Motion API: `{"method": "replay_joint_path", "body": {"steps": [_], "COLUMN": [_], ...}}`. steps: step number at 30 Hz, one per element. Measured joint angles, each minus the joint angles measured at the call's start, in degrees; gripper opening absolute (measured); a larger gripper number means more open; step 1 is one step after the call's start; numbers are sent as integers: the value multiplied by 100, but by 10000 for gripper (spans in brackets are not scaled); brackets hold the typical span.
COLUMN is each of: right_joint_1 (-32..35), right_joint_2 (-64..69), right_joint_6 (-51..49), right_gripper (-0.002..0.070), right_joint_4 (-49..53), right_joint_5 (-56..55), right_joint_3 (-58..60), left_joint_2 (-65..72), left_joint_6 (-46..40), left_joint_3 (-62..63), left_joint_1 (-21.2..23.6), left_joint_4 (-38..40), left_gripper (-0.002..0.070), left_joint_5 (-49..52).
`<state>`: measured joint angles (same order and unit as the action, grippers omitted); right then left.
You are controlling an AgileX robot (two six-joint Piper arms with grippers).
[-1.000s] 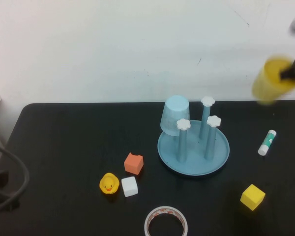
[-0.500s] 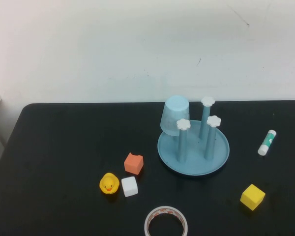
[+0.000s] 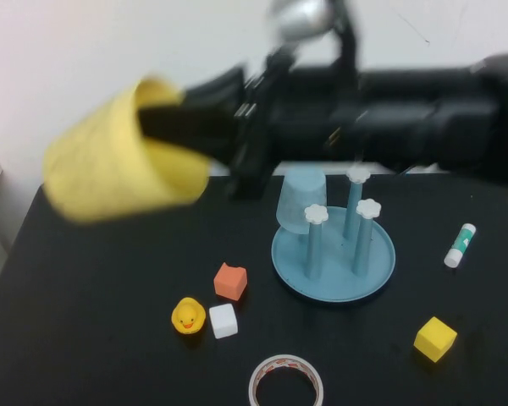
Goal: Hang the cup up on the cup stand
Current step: Adjust the cup with two arms
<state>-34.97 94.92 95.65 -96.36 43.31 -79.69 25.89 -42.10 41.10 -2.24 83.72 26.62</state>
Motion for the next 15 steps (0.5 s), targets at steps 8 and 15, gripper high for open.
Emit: {"method": "replay_joint_path", "body": {"steps": [8, 15], "right_joint_1": [-249, -249], "right_joint_2": [313, 315], "right_joint_6": [1143, 2194], "right_gripper": [33, 32], "right_joint_4": [0, 0], "right_joint_5": [-90, -90], "right_joint_3": [0, -251], "left_joint_2": [10, 21], "left_joint_6": [3502, 4243], "left_joint_3": [-464, -912], "left_joint_1": [0, 0], "left_joint_4": [89, 1126], "left_gripper": [685, 692], "left_joint_5": [-522, -621]}}
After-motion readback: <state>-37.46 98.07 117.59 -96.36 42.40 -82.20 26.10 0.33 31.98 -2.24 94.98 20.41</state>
